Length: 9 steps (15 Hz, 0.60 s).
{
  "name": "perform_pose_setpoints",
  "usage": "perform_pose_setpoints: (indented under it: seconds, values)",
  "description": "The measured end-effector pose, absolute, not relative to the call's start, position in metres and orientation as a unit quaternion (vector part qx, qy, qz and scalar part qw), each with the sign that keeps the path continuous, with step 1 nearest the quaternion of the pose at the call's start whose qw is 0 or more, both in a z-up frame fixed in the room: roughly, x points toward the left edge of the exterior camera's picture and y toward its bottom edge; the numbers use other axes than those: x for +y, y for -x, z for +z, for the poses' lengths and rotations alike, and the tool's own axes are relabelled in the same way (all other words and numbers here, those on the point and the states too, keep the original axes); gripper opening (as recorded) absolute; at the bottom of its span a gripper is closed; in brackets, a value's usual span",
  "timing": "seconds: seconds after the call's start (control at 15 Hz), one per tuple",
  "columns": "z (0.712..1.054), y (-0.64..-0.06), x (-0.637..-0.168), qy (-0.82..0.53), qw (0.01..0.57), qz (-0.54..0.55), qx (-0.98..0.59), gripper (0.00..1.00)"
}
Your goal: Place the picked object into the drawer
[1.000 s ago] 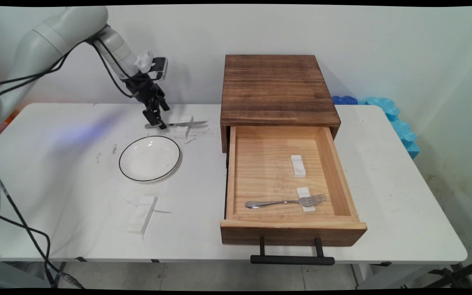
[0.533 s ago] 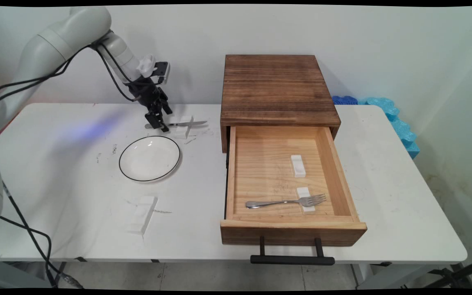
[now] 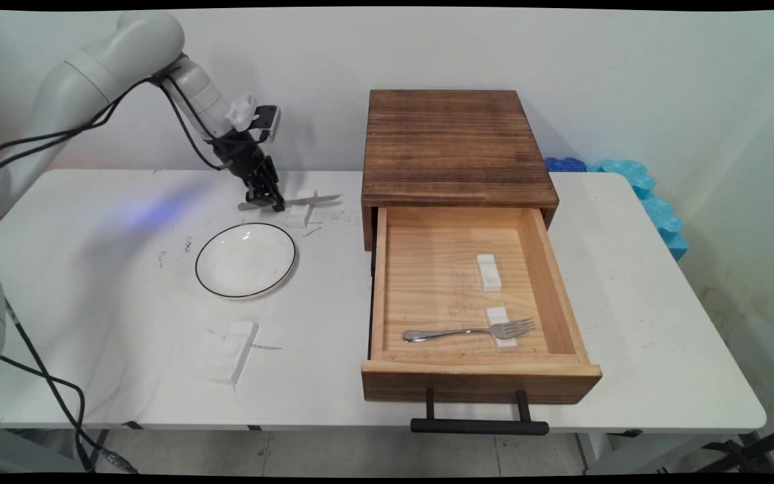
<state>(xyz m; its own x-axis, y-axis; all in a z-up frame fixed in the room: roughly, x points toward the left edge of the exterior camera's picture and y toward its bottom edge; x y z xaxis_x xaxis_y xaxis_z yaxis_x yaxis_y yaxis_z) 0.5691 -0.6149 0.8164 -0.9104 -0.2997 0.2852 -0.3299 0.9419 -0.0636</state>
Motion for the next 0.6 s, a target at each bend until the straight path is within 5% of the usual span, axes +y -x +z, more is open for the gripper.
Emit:
perform_pose_setpoints:
  seconds: [0.6]
  values:
    - [0.842,-0.571,-0.601,-0.153,0.145,0.067,-0.975,0.00]
